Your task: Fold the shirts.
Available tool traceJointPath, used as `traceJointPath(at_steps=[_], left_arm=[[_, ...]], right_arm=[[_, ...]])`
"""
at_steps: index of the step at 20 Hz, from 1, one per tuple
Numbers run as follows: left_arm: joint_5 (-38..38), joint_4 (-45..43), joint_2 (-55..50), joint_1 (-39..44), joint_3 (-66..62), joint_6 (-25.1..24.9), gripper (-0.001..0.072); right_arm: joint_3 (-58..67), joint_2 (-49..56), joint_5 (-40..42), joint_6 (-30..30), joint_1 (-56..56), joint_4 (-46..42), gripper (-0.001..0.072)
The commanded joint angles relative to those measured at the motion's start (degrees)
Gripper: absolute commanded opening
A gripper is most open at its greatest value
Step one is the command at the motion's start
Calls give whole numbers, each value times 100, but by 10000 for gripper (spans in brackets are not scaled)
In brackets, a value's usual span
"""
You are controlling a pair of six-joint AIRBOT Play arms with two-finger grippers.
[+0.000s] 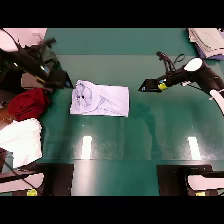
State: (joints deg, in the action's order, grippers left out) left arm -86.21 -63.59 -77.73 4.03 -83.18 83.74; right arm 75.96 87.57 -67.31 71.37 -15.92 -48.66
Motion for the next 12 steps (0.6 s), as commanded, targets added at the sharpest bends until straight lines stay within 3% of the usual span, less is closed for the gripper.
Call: traceJointPath(at_steps=[1,5,8,12], left_arm=[[1049,-94,575,273,1722,-13,583],[2009,2,667,350,2940,-39,583],[2732,520,667,350,3027,-516,582],[2975,599,643,350,3027,-625,581]], right_arm=[[-173,-63,79,33,227,560,594],[105,-63,136,20,-79,549,594],[267,-63,144,11,-323,514,594],[260,-63,205,13,-420,509,594]])
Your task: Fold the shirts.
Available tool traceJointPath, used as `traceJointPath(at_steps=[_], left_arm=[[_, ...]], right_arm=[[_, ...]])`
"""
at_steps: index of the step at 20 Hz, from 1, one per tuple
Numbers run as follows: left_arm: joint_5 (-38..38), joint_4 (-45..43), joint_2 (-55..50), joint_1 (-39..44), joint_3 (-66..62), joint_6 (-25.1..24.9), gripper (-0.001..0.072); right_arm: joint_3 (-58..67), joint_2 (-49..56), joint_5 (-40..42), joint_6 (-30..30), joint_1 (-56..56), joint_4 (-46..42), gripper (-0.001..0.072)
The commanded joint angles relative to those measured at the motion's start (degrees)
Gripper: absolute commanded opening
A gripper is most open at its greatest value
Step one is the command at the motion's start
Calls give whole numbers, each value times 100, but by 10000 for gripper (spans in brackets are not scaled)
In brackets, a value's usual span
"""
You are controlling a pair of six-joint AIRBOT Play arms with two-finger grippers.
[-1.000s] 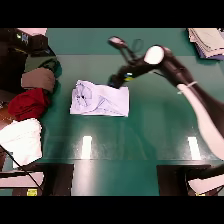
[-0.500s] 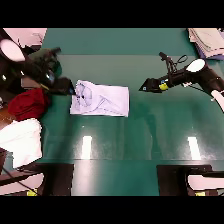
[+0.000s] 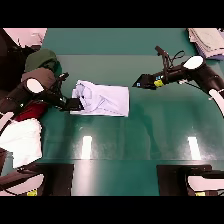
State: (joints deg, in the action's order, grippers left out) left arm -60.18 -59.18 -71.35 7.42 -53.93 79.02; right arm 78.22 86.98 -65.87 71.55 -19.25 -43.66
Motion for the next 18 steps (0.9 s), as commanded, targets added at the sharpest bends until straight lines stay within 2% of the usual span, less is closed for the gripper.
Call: traceJointPath(at_steps=[1,6,7,8,9,11,12,13,15,18], left_arm=[[361,157,4,11,103,-188,582],[402,365,-109,11,197,-474,580],[396,457,-177,11,199,-507,551],[400,662,-247,11,199,-693,326],[411,905,-308,11,197,-962,268],[420,968,-352,11,197,-1003,265],[345,826,-350,11,197,-984,93],[197,673,-350,11,197,-968,23],[-348,72,-328,9,48,-831,23],[-1513,-1019,-136,9,-754,-901,23]], right_arm=[[35,-4,79,-4,-85,11,594],[35,-4,190,-2,-81,13,594],[35,-4,203,-2,-81,13,594],[35,-4,199,0,-81,13,594],[35,-4,197,0,-81,13,594],[35,-4,181,0,-81,13,594],[35,-4,164,0,-76,13,594],[35,-4,142,0,-76,13,594],[35,-4,101,2,-68,13,594],[35,-4,-92,186,26,9,594]])
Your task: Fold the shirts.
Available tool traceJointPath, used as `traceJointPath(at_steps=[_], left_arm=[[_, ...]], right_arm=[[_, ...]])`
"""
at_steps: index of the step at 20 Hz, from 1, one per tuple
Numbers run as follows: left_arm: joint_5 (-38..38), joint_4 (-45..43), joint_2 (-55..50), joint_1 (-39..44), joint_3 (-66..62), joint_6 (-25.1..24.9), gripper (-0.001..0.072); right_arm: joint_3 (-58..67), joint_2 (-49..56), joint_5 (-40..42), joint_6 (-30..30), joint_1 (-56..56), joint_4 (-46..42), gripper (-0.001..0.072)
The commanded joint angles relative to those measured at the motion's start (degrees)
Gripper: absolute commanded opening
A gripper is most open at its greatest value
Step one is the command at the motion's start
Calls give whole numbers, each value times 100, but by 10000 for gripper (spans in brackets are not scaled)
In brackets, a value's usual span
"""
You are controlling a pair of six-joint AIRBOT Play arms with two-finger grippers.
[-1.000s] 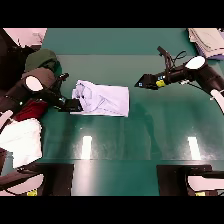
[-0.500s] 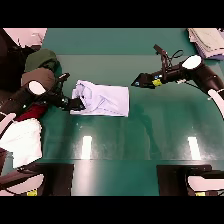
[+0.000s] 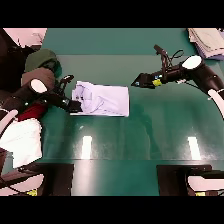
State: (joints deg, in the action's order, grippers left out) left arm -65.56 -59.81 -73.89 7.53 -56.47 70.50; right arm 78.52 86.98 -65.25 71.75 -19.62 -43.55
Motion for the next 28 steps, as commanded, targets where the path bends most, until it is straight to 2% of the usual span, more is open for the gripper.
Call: traceJointPath(at_steps=[1,4,5,6,7,9,10,11,12,13,17,20,24,25,26,27,28], left_arm=[[-1110,-1320,216,-2,-737,-46,23],[-1172,-1447,297,-2,-962,-15,25],[-1224,-1412,293,-2,-922,20,173],[-1292,-1438,293,-2,-859,24,537],[-1307,-1615,295,-2,-793,81,641],[-1300,-2210,299,-2,-774,428,641],[-1283,-2275,313,-2,-804,542,640],[-1196,-2168,326,-2,-868,662,489],[-1108,-1803,334,-2,-949,664,213],[-960,-1325,337,-2,-1040,527,36],[-501,-68,337,-2,-1397,435,24],[-481,114,337,-2,-1497,407,23],[-601,133,337,-2,-1495,407,24],[-601,160,337,-2,-1495,409,24],[-599,179,337,-2,-1495,409,24],[-601,192,337,-2,-1495,411,24],[-601,195,337,-2,-1495,415,23]], right_arm=[[4,-4,-289,179,131,0,594],[2,-4,-614,179,282,-4,593],[-4,-4,-721,179,343,-7,593],[-72,-31,-813,181,396,0,593],[-229,-85,-826,179,448,-2,593],[-715,-247,-688,201,555,9,593],[-990,-339,-474,264,555,28,593],[-1257,-398,-155,293,544,146,593],[-1484,-393,184,282,487,345,594],[-1665,-326,520,278,417,538,594],[-1659,516,706,-127,7,1488,595],[-1300,1093,1132,-184,-468,1987,594],[-474,1838,1095,-334,-942,2612,593],[-247,2006,1067,-343,-1049,2662,560],[-39,2142,1043,-378,-1147,2708,470],[177,2260,997,-472,-1237,2723,353],[358,2334,925,-627,-1303,2717,196]])
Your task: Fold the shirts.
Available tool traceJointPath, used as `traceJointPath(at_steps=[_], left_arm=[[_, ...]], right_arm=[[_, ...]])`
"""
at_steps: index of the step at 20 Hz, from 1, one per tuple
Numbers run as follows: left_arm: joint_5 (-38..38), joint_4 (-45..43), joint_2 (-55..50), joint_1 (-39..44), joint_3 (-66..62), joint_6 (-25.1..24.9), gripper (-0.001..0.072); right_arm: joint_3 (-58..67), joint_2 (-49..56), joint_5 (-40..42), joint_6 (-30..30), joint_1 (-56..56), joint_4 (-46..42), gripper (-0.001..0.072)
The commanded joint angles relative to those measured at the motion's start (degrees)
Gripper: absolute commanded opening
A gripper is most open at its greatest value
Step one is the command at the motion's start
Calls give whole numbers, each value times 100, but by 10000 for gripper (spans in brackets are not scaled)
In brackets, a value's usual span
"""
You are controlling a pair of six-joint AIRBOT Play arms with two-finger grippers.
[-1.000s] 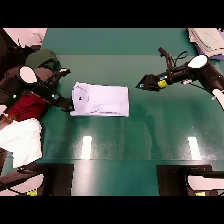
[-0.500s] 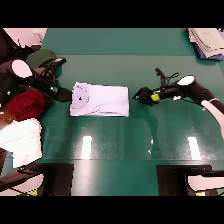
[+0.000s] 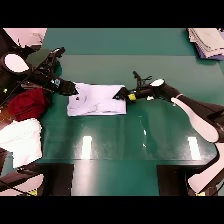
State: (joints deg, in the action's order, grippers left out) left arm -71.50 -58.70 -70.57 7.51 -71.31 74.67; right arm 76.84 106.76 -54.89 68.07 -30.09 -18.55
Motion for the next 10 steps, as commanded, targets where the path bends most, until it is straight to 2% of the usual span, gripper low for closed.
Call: traceJointPath(at_steps=[1,4,6,10], left_arm=[[-7,85,4,0,-11,11,24],[-13,94,4,0,-11,39,24],[-50,138,4,0,-11,44,23],[55,358,4,0,-11,44,24]], right_arm=[[680,387,-205,-431,-308,205,34],[695,173,-433,-601,-146,133,15],[221,-354,-293,-605,210,-402,15],[-1235,-1749,-116,-603,1705,-957,15]])
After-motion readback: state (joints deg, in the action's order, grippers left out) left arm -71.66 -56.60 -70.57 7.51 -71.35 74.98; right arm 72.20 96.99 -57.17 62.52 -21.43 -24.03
